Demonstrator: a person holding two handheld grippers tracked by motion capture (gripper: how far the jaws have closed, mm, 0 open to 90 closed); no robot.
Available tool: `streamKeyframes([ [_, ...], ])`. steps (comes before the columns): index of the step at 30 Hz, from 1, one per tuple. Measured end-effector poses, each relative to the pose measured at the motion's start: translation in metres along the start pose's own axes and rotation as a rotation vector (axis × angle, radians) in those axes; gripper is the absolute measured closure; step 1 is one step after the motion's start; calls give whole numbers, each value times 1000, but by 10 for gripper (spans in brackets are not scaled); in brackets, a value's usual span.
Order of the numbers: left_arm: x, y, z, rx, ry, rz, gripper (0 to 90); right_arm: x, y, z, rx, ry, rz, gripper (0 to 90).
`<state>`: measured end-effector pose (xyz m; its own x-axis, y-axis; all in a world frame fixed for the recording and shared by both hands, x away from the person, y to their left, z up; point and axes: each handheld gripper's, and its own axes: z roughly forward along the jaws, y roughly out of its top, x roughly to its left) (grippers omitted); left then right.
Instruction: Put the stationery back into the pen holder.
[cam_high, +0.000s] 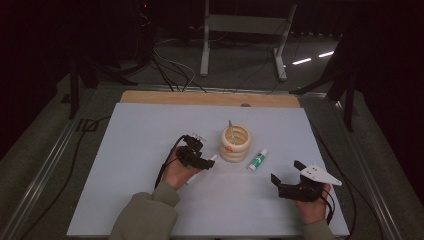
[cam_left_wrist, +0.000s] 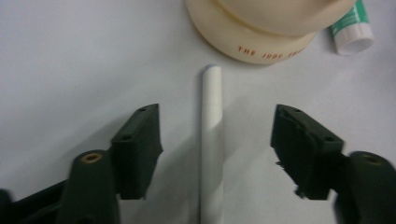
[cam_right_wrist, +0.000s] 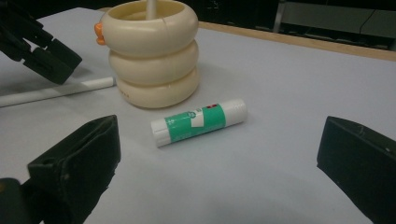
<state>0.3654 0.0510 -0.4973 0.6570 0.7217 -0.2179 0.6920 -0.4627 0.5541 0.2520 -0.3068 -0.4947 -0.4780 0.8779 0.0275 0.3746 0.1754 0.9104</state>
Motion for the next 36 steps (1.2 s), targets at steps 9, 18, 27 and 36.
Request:
streamKeyframes([
  [9,-1,-5,7,71,-1,19,628,0,0,0,0,-2,0,0],
  [18,-2,-10,8,61,33,46,770,0,0,0,1,-3,-1,0],
  [27,-4,-12,8,53,49,66,789,0,0,0,3,-4,-5,0],
  [36,4,-13,7,39,-4,26,793,0,0,0,2,-4,-1,0],
])
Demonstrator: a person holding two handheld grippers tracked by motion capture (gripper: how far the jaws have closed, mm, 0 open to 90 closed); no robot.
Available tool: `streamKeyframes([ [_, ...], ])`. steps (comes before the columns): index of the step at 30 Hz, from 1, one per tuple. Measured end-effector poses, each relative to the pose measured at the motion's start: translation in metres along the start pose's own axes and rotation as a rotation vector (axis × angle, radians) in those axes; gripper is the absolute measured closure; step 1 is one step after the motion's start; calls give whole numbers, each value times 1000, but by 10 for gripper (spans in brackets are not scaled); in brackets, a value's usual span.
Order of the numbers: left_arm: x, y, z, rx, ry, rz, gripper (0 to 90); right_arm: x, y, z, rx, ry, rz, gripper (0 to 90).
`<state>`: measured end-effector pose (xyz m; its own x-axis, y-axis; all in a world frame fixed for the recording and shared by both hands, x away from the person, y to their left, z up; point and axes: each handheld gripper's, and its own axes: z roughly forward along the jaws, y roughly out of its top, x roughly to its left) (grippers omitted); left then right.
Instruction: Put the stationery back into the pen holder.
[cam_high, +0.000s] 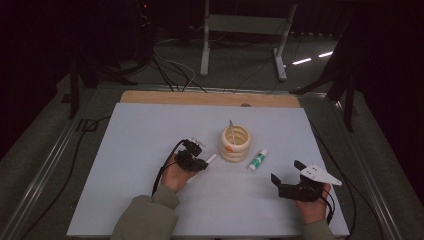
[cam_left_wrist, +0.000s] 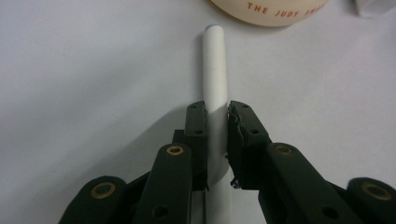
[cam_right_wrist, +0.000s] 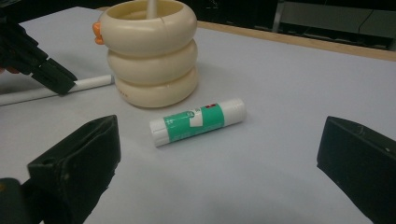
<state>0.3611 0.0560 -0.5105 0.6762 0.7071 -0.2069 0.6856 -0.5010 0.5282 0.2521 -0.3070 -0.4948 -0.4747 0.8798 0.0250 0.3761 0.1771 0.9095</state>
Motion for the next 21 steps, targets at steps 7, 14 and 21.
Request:
streamKeyframes([
  [7,8,-1,-5,-38,-54,-56,793,0,0,0,1,0,0,0],
  [14,12,-2,-15,-100,-89,-63,792,0,0,0,1,0,1,0],
  [21,15,-2,-24,-153,-125,-74,792,0,0,0,3,-1,0,0],
])
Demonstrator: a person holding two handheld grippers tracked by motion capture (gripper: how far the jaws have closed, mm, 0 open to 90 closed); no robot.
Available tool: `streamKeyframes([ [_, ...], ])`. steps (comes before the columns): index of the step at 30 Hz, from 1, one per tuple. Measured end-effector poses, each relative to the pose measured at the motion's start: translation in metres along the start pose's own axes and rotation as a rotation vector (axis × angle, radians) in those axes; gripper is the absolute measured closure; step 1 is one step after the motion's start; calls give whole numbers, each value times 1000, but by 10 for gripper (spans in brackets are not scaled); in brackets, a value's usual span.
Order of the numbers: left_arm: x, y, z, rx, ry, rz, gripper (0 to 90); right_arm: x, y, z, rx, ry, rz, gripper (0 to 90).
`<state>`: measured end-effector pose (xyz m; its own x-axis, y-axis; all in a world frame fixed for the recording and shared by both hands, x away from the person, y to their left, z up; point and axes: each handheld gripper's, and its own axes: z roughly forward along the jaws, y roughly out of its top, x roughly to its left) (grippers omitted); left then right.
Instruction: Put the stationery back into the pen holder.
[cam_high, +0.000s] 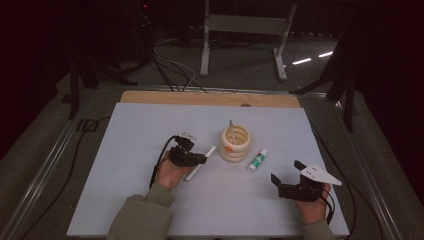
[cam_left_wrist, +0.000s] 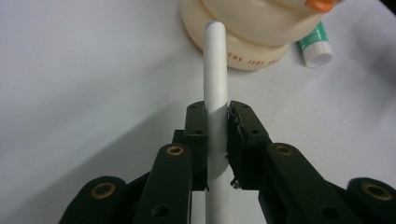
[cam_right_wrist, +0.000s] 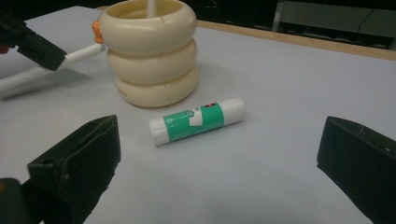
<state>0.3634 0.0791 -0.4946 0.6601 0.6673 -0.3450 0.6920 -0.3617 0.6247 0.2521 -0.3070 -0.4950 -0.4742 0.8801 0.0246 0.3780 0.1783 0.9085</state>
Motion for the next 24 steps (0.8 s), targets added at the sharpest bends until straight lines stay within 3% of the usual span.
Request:
streamKeyframes([
  [7,2,4,-8,-47,-28,-22,792,0,0,0,2,1,-3,0],
  [24,-1,26,-26,-126,-64,-23,792,0,0,1,4,1,-4,0],
])
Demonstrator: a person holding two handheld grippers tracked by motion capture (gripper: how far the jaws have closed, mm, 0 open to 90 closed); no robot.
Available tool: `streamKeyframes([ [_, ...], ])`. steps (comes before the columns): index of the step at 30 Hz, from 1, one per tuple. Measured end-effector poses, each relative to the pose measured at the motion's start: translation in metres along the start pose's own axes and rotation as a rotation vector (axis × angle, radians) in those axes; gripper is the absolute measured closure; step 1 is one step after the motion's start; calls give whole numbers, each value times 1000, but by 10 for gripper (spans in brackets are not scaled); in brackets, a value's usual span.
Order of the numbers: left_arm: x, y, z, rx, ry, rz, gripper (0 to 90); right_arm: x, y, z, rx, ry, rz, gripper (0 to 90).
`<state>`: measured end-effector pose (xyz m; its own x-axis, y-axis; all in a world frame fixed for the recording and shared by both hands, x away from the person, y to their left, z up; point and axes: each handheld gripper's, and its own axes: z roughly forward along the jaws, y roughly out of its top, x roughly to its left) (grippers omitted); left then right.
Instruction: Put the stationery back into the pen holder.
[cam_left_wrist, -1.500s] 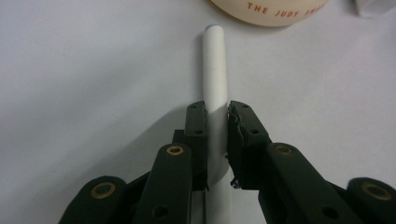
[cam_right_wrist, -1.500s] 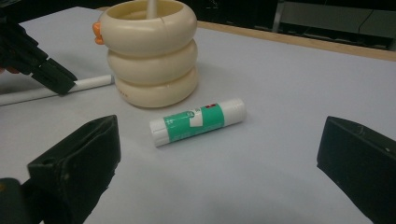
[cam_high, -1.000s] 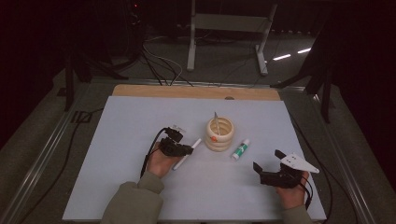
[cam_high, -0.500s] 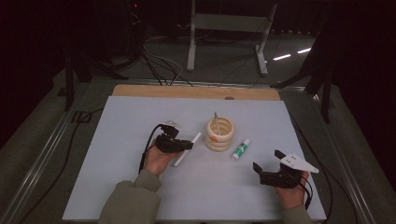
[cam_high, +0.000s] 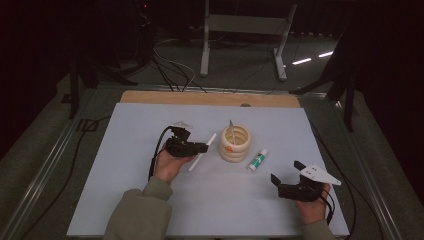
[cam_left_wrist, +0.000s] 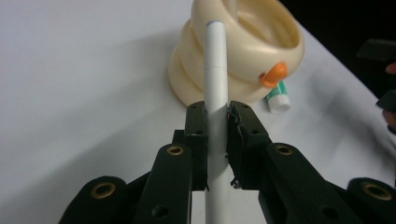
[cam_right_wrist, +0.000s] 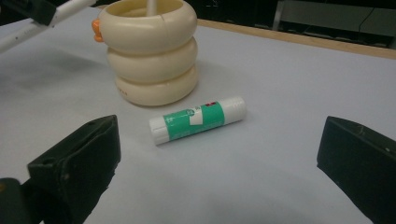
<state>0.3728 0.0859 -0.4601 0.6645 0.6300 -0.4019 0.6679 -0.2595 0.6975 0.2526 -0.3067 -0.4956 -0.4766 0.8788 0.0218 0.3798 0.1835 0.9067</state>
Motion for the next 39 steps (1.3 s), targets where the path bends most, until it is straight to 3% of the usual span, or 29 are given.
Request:
streamKeyframes([
  [14,-5,21,-5,-74,-43,-1,792,0,0,0,2,-2,2,0],
  [25,-5,34,-6,-106,-75,-20,792,0,0,0,4,-2,-1,0],
  [39,-9,52,-1,-133,-94,-14,792,0,0,0,6,-1,2,0],
])
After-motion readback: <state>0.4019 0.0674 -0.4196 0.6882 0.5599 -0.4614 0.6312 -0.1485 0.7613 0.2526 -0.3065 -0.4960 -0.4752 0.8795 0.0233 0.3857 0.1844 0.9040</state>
